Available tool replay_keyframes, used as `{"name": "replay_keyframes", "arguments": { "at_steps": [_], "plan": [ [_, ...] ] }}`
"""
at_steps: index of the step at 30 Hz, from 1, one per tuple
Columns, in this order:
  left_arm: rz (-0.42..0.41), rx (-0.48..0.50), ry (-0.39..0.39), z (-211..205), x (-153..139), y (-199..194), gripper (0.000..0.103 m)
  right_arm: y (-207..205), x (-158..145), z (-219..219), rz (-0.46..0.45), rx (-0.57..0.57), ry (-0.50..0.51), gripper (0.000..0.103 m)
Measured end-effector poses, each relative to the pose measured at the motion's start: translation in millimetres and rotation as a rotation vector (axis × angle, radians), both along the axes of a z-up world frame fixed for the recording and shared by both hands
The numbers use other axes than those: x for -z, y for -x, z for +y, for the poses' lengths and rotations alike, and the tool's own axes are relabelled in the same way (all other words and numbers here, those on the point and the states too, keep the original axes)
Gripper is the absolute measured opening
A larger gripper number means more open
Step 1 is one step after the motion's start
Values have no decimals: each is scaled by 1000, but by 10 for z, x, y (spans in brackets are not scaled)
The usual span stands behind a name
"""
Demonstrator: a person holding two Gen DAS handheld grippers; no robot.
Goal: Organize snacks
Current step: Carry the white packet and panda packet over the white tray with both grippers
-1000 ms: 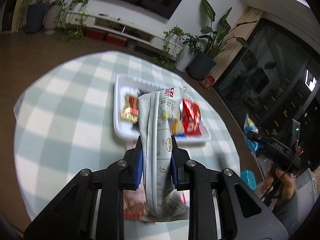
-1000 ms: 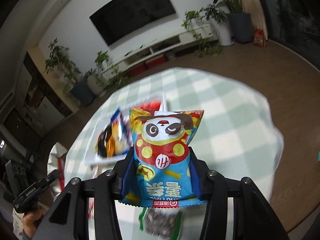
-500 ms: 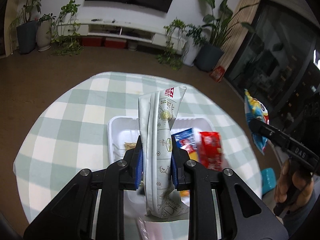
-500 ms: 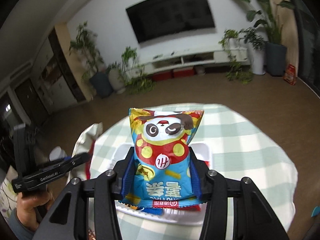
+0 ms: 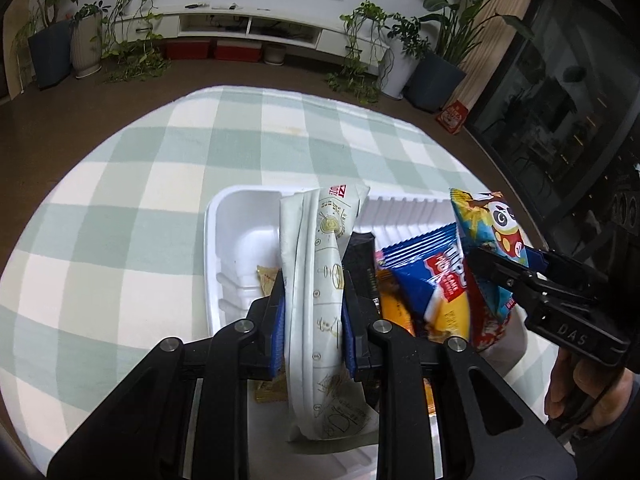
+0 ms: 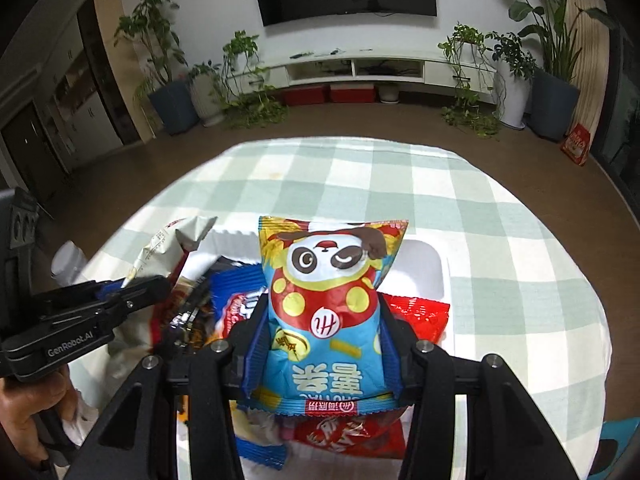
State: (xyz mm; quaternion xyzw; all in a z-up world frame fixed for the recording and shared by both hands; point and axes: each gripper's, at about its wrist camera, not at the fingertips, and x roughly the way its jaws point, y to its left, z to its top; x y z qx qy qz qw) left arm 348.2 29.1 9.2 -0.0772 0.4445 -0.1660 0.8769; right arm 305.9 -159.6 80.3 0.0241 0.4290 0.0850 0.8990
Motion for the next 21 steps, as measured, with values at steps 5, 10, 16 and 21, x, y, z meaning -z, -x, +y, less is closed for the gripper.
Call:
{"name": "replay_keyframes", "arguments": {
  "at_steps": [5,10,16,21],
  "plan": [
    [6,0,-9,19,109,-41,21,-2,98,115,9,-11,79,51],
    [12,8,-21,-24,155,-61,21,4,120,155,7,-12,107,52],
    [9,2,-35,-53,162,-73,24,15,117,155,9,-11,117,55],
    [1,-12,-38,-35,133,-42,59,32,103,160,3,-13,129,59]
  ]
}}
